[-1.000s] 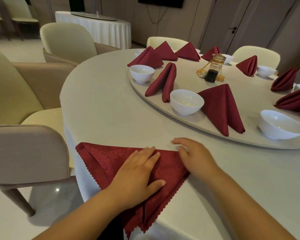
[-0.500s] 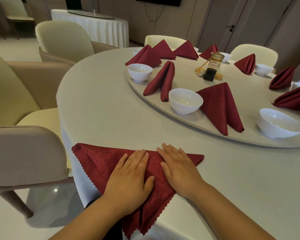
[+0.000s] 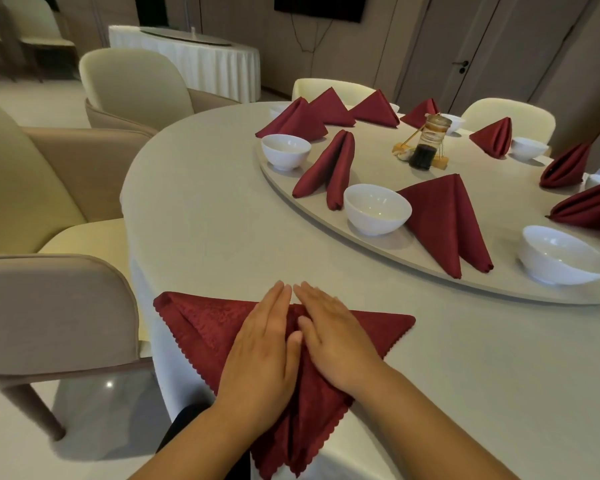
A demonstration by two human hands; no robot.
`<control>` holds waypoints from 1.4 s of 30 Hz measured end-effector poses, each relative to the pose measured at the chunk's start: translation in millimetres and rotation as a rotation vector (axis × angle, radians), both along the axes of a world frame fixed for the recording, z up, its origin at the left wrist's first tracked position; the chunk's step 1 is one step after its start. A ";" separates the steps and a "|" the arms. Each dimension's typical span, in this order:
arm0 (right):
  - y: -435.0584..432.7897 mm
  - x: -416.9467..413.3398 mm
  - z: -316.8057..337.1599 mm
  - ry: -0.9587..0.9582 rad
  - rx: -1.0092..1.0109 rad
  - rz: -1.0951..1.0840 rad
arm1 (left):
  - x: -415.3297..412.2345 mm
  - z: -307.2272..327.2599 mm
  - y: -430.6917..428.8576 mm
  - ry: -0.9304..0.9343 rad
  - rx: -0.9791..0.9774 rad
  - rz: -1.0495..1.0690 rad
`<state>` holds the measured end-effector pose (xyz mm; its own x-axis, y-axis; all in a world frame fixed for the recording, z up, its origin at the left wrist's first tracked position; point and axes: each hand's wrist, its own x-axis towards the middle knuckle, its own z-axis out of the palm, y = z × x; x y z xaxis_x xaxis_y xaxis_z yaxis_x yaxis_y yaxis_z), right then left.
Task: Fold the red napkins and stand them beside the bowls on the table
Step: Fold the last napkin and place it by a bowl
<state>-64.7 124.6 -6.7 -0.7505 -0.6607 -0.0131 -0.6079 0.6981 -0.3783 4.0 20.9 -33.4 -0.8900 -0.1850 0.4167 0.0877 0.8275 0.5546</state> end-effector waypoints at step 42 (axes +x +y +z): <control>24.6 -47.5 76.8 0.121 0.005 -0.135 | -51.9 103.1 -113.5 -0.454 -0.387 0.064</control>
